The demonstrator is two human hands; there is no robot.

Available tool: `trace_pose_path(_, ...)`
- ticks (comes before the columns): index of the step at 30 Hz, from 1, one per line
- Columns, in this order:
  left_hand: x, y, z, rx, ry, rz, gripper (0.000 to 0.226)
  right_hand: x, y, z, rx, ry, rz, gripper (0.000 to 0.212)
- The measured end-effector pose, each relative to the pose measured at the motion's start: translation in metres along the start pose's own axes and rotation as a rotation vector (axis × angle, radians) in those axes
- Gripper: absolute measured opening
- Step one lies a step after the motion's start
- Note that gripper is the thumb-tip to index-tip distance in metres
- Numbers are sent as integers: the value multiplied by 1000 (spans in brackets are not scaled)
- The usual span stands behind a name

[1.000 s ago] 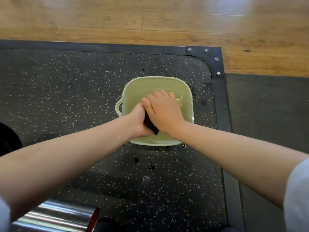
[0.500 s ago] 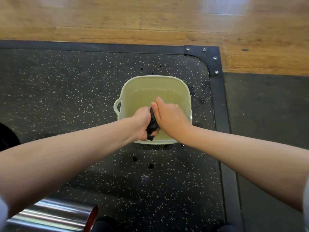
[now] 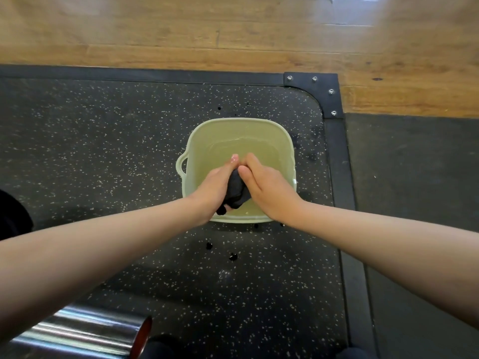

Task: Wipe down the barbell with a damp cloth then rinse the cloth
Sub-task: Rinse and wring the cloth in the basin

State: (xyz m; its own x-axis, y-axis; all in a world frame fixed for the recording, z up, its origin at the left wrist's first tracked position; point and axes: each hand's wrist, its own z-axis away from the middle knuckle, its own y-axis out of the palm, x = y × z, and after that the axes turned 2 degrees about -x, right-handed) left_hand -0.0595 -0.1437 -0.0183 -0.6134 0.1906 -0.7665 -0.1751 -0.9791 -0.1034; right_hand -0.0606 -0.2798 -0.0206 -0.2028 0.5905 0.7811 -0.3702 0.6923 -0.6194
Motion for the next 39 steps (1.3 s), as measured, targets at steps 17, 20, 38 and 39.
trace_pose_path(17,-11,-17,-7,19,76,89,15,-4,-18,-24,35,539,-823,12)
trace_pose_path(20,-19,-22,-4,84,18,76,6,-4,-26,-26,56,505,-851,17)
trace_pose_path(38,-34,-58,-5,200,-36,-33,51,-10,-53,-36,-69,449,-1001,14)
trace_pose_path(39,-35,-60,-6,202,-44,-59,50,-10,-54,-37,-80,442,-988,15)
